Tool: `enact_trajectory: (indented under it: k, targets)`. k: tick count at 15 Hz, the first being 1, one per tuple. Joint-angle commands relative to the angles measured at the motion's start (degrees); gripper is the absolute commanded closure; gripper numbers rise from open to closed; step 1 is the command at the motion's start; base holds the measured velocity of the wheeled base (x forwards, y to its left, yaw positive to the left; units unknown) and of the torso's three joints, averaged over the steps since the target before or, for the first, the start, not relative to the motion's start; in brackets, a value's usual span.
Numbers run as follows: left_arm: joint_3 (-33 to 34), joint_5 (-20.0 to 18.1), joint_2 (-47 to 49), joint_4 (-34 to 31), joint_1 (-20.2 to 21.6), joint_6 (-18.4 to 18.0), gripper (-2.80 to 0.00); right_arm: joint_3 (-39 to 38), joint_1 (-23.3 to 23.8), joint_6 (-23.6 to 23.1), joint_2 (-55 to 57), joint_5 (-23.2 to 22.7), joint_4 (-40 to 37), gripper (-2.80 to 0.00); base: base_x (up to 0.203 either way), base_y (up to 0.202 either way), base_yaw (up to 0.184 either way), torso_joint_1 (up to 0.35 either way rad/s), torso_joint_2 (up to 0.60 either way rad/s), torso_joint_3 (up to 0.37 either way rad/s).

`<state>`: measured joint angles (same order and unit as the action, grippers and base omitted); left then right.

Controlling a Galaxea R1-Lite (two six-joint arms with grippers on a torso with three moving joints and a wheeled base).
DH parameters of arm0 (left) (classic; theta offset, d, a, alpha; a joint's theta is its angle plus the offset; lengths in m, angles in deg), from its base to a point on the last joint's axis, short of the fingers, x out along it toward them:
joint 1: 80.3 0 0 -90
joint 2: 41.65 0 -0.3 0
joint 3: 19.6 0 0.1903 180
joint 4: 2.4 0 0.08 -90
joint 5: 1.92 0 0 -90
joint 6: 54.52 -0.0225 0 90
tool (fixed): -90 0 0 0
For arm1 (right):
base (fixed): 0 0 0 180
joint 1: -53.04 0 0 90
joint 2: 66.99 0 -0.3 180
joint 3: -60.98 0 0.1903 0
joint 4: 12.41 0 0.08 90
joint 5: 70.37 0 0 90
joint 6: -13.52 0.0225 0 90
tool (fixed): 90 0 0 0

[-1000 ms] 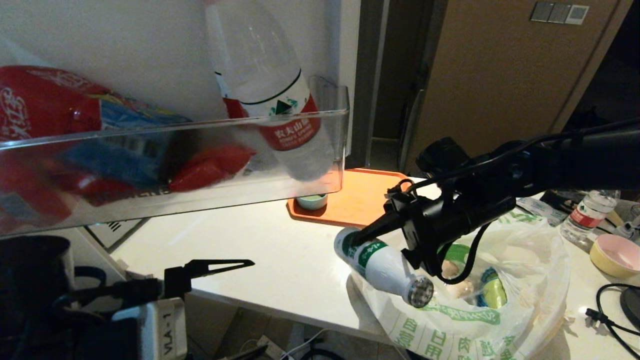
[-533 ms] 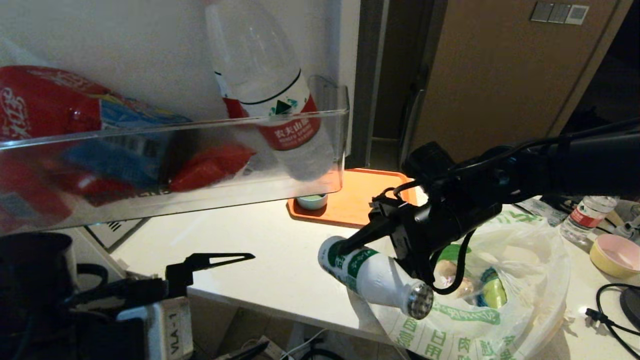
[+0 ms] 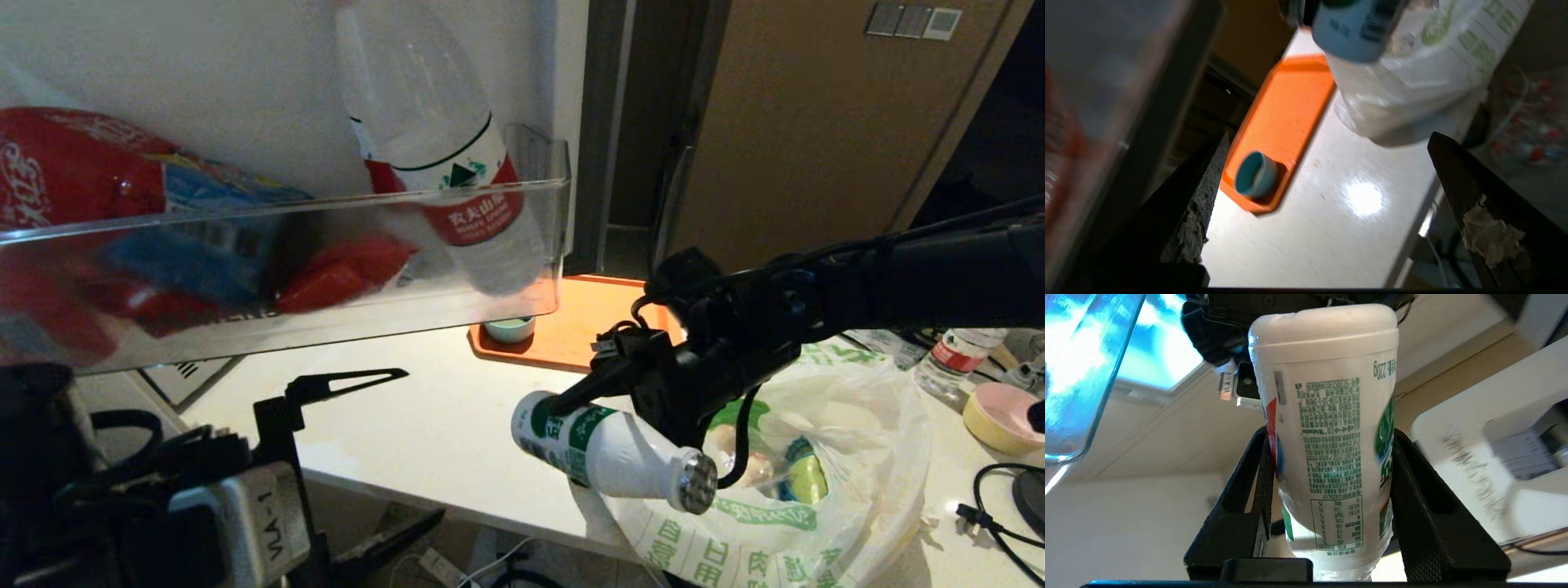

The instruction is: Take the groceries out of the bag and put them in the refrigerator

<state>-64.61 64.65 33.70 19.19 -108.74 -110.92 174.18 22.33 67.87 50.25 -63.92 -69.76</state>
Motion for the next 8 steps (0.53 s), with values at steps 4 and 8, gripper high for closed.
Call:
enact_trajectory:
  k: [4, 8]
  targets:
    - [2.0, -0.1, 0.7, 1.0, -2.5, -3.2, -2.8, 0.1, -0.1, 0.3, 1.5, -4.1, -0.2, 0.0, 0.0, 0.0, 0.0, 0.0, 0.0, 0.0]
    - [1.6, -0.1, 3.2, 6.5, -2.7, -4.3, -2.8, 0.3, -0.1, 0.3, 2.7, -4.1, -0.2, 0.0, 0.0, 0.0, 0.0, 0.0, 0.0, 0.0]
